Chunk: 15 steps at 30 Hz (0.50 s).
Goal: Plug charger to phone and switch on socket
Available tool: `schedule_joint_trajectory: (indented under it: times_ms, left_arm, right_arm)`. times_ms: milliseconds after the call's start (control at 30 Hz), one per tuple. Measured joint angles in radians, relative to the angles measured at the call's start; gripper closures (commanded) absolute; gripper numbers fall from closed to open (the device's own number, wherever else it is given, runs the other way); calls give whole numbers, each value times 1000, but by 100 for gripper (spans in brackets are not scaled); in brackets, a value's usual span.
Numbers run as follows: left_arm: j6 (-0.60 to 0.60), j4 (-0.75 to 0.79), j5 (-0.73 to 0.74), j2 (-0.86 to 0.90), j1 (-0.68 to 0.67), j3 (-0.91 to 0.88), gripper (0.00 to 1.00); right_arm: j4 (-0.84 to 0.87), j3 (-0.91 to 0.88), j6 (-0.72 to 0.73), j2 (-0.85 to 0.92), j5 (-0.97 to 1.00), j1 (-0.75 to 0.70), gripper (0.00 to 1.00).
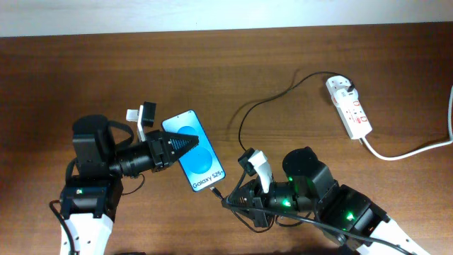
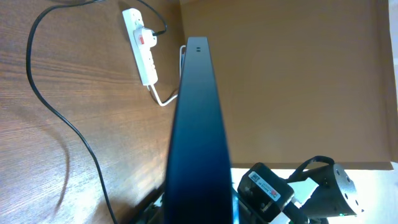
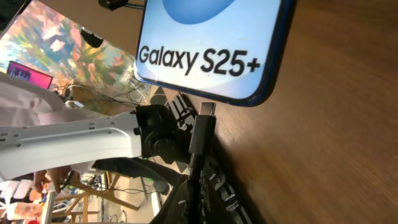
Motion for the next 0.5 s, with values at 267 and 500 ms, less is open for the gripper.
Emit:
schedule_joint_trajectory:
  times_ms: [267, 500]
  left_arm:
    - [-14, -1, -78, 0, 0, 0, 100]
    - [-110, 45, -106, 0, 0, 0, 100]
  right_arm:
    - [-80, 0, -18, -173, 189, 0, 96]
    - [-37, 0, -25, -146, 203, 0, 96]
